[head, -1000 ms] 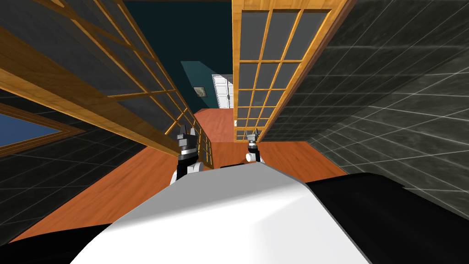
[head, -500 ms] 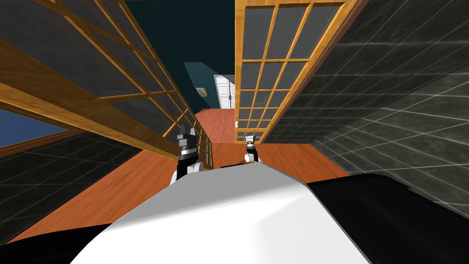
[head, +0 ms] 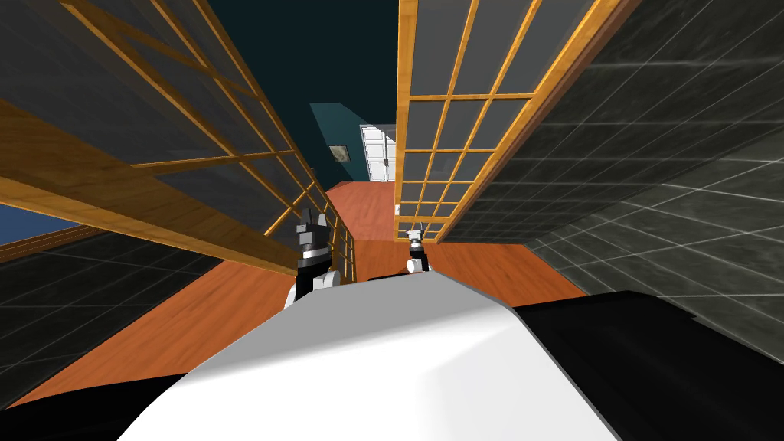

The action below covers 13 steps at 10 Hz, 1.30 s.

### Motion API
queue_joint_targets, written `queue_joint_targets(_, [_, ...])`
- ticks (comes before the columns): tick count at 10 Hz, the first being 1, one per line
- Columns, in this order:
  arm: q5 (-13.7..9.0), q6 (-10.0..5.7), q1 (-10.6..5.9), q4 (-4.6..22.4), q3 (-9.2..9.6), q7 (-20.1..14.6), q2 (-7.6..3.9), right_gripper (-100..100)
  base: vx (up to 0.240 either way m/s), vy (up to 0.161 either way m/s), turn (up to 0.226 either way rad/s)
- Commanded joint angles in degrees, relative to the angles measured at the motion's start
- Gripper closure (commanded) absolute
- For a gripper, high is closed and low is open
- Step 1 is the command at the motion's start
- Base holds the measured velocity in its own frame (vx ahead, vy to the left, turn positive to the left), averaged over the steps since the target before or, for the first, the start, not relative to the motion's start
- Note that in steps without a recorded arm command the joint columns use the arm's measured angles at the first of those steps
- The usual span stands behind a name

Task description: Pull the door open

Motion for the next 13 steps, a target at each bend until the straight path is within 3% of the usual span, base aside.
queue_joint_targets(1, [-1.27, -0.25, -0.75, 2.2, 0.67, -1.85, 0.02, -100, 0.098, -0.011, 0.035])
queue_joint_targets(13, [-9.44, -3.39, -5.86, 18.42, 5.57, -13.9, 0.51, -100, 0.092, -0.007, 0.015])
